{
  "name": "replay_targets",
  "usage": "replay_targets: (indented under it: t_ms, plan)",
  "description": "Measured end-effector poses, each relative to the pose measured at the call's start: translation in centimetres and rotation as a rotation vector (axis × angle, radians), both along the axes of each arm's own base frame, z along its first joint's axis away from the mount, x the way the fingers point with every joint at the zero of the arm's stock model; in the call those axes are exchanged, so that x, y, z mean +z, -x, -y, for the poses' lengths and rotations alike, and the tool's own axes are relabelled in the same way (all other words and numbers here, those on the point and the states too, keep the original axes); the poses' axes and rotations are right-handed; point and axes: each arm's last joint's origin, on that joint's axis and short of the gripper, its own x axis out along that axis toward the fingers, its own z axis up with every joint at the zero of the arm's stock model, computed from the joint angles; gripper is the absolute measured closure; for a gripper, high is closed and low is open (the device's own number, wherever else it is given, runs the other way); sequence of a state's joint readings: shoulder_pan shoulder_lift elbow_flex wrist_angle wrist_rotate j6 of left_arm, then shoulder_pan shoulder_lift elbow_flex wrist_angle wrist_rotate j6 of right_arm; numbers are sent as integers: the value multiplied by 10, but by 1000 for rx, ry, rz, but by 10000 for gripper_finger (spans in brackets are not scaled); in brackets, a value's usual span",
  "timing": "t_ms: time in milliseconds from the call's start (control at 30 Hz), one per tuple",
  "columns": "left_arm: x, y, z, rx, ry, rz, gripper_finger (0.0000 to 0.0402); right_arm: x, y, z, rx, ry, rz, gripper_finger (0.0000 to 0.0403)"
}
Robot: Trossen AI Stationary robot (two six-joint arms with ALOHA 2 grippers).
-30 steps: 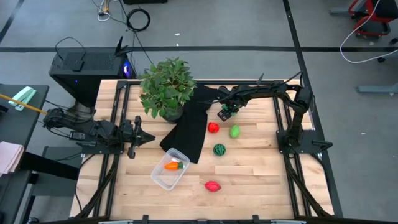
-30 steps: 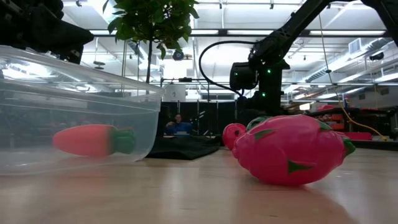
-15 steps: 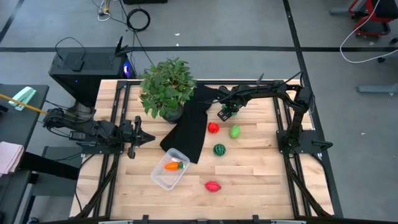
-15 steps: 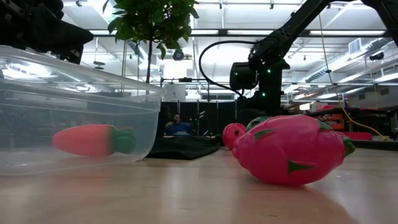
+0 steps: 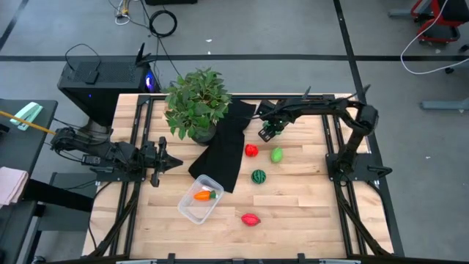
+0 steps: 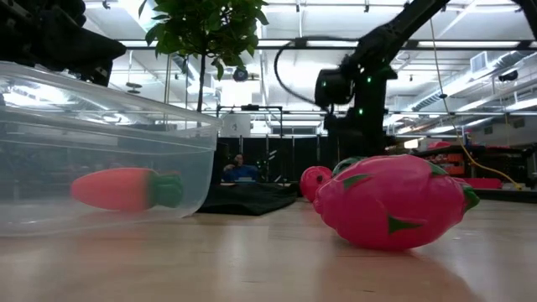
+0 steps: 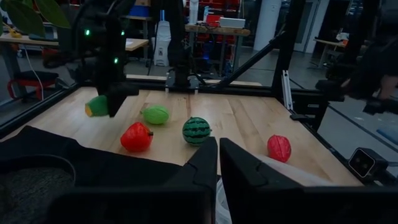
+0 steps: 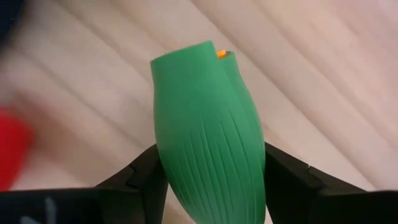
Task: Pick and placing Produce into tupperware
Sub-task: Put the green corn into the transparent bin
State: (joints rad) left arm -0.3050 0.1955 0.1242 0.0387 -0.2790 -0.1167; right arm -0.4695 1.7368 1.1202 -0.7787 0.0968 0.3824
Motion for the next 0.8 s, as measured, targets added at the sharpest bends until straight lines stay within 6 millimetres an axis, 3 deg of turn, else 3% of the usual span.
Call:
replay_targets:
  t_ms: [233, 500, 667, 800]
  plan:
    - [0, 0, 0, 0, -32, 1, 388, 51, 9, -21, 52, 61, 173, 195]
    - [0, 0, 0, 0, -32, 2, 380, 109, 16, -69, 164, 125, 459, 197]
    - [0, 0, 0, 0, -31, 3, 382, 131, 9, -102, 283, 159, 641, 197]
    - [0, 0, 0, 0, -30, 3, 389, 135, 3, -122, 346, 162, 703, 197]
